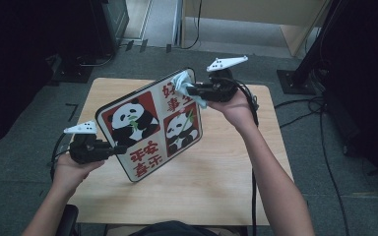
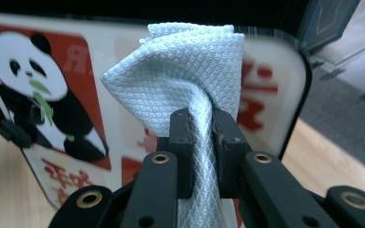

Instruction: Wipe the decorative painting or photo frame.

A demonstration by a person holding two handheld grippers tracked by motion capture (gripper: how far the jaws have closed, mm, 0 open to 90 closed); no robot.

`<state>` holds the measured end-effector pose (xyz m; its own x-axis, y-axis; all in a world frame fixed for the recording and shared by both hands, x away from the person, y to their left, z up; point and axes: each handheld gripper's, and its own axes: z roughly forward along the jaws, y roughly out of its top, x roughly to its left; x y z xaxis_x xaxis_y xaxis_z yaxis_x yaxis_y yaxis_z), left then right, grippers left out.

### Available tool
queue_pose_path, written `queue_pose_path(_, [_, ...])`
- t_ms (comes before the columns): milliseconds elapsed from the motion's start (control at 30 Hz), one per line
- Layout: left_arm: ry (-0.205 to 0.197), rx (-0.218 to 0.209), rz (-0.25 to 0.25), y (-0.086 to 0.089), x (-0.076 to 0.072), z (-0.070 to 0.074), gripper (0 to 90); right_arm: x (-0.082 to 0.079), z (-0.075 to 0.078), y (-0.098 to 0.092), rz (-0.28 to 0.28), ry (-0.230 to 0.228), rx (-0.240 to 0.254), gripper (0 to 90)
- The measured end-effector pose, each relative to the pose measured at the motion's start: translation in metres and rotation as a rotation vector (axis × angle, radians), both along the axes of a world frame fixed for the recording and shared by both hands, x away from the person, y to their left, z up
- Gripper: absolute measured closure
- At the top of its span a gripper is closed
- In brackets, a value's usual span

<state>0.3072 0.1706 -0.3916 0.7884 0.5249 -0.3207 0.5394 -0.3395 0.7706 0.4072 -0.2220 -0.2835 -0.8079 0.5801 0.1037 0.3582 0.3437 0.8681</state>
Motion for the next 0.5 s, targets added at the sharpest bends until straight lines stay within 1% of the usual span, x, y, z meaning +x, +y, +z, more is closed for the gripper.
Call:
queue_pose_path(100, [0.002,0.000,-0.002,0.000,0.000,0.000,78.6,0.003,0.007,0.007,-0.003,-0.006,0.002,80.9])
queue_pose_path(167, [0.002,0.002,-0.004,0.000,0.000,0.000,78.7,0.006,0.007,0.011,-0.005,-0.010,-0.006,80.9])
queue_pose_path(200, [0.003,0.003,-0.005,0.000,0.000,0.000,78.7,0.007,0.006,0.013,-0.005,-0.009,-0.006,80.9])
queue_pose_path(267, [0.001,0.006,-0.005,0.000,0.000,0.000,78.7,0.009,0.002,0.016,-0.006,0.000,-0.025,80.9])
queue_pose_path(333, [0.001,0.007,-0.005,0.000,0.000,0.000,78.7,0.010,0.000,0.017,-0.005,-0.004,-0.023,80.8])
queue_pose_path(400, [0.004,0.006,-0.006,0.001,0.000,0.000,78.7,0.011,-0.003,0.017,-0.006,0.002,-0.018,80.8])
queue_pose_path(500, [0.007,0.009,-0.005,0.000,0.000,0.000,78.6,0.011,-0.007,0.018,-0.004,0.005,-0.028,80.8])
